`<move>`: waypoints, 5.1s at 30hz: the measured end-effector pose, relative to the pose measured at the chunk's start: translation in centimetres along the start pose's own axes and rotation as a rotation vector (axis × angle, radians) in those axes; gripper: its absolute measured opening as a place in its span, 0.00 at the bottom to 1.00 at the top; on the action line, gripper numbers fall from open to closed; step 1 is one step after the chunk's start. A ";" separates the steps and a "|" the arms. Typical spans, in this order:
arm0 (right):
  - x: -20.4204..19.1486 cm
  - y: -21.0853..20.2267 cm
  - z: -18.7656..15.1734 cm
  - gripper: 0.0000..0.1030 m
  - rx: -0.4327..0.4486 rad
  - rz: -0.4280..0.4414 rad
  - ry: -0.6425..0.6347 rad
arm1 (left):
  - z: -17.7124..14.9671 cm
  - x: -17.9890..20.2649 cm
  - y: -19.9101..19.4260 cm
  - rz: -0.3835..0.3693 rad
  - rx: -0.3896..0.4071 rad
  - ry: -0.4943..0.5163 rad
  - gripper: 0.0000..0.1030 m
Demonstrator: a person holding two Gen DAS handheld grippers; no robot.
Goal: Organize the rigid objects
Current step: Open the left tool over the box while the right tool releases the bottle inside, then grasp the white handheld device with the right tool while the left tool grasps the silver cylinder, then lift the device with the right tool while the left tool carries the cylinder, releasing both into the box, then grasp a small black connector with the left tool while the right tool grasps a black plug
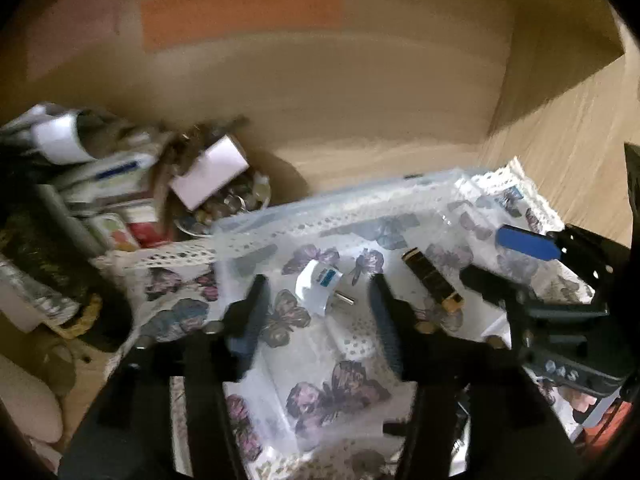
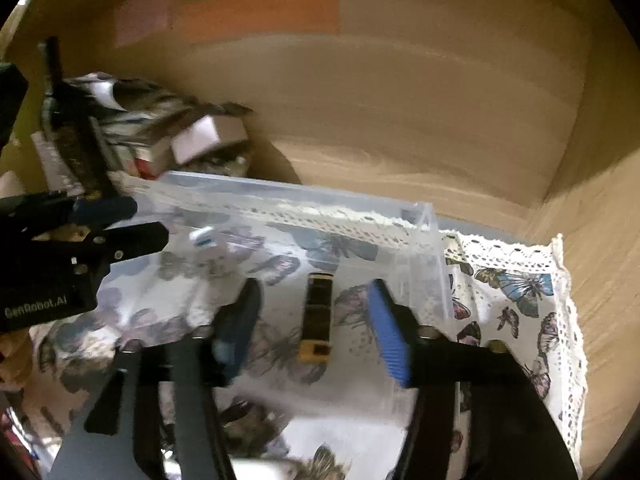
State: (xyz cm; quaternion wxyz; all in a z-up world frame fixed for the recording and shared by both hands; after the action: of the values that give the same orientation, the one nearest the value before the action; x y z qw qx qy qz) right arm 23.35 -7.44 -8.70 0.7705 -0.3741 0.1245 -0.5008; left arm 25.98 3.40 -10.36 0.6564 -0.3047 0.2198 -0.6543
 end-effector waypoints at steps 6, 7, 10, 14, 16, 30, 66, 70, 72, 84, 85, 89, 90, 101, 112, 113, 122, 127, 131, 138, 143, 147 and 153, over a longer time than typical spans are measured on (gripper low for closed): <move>-3.6 -4.2 -1.7 0.84 0.062 0.019 -0.057 | -1.4 -1.6 -4.5 0.013 0.068 -0.021 0.88; -4.2 -4.3 -2.0 0.85 0.062 0.029 -0.061 | -1.8 -1.9 -5.0 0.020 0.071 -0.021 0.89; -6.3 -4.5 -3.6 0.89 0.048 0.071 -0.057 | -3.5 -3.0 -6.2 0.052 0.074 -0.018 0.90; -9.0 -4.1 -5.4 0.93 0.024 0.090 -0.081 | -6.5 -4.5 -6.8 0.070 0.043 -0.026 0.90; -10.3 -3.6 -6.3 0.93 -0.004 0.099 -0.096 | -7.8 -4.9 -7.0 0.084 0.032 -0.023 0.90; -7.4 -5.3 -11.1 0.92 -0.082 0.035 -0.057 | -13.1 -0.9 -7.4 -0.026 -0.018 0.053 0.61; -2.9 -7.3 -14.9 0.37 0.003 0.033 0.130 | -15.8 7.3 -1.8 -0.139 -0.195 0.238 0.14; -2.4 -8.7 -14.2 0.37 0.046 0.015 0.140 | -15.7 7.4 -2.0 -0.128 -0.185 0.220 0.14; -2.0 -9.4 -13.8 0.37 0.068 -0.001 0.138 | -15.5 7.2 -2.2 -0.135 -0.177 0.199 0.14; -0.4 -13.5 -10.4 0.37 0.186 -0.044 0.130 | -11.4 4.8 -7.4 -0.153 -0.007 0.087 0.14; -0.4 -13.8 -10.1 0.37 0.194 -0.048 0.129 | -11.0 4.6 -7.7 -0.150 0.007 0.081 0.14; -0.4 -15.4 -8.5 0.37 0.241 -0.064 0.109 | -9.1 4.1 -9.5 -0.152 0.070 0.060 0.14; -0.4 -15.7 -8.1 0.37 0.252 -0.065 0.108 | -8.7 3.9 -10.0 -0.150 0.087 0.054 0.14; -0.2 -15.0 -2.7 0.37 0.331 -0.059 0.060 | -1.7 2.2 -13.3 -0.112 0.239 0.020 0.14; -0.6 -8.6 1.0 0.37 0.238 0.006 0.031 | 1.1 1.1 -7.3 -0.090 0.142 -0.002 0.14; -0.6 -7.7 1.2 0.37 0.223 0.017 0.031 | 1.2 1.0 -6.2 -0.087 0.124 -0.001 0.14; -1.1 -1.4 1.7 0.37 0.090 0.101 0.024 | -0.2 1.2 0.3 -0.086 -0.019 0.028 0.14; -1.6 0.8 0.8 0.37 0.026 0.149 0.017 | -0.7 1.3 2.1 -0.090 -0.065 0.039 0.14; -1.1 2.4 0.2 0.37 -0.030 0.138 0.018 | -1.0 1.6 3.0 -0.094 -0.094 0.048 0.14; 0.1 3.3 -0.5 0.39 -0.079 0.053 0.025 | -1.5 1.5 3.4 -0.106 -0.124 0.035 0.14; 0.4 2.0 0.0 0.52 -0.044 0.025 0.032 | -1.4 1.5 2.0 -0.122 -0.107 0.022 0.16; 0.4 -0.4 0.7 0.62 0.017 0.001 0.021 | -0.8 1.1 0.0 -0.105 -0.056 0.016 0.25; -0.5 -4.6 1.4 0.73 0.111 -0.016 0.009 | -0.1 0.2 -4.2 -0.076 0.042 -0.004 0.51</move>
State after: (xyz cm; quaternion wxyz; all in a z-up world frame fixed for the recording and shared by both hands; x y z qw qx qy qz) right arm 20.77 -7.42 -4.62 0.7855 -0.3295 0.0969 -0.5148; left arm 22.88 3.33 -7.56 0.6378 -0.2999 0.1930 -0.6826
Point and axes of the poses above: each gripper's, at about its wrist camera, not at the fingertips, and y roughly the way its jaws point, x to its right, z to its top, the point moved 7 cm from there along y, roughly the way its jaws point, and after that the axes turned 7 degrees about -y, right-handed, at the moved point
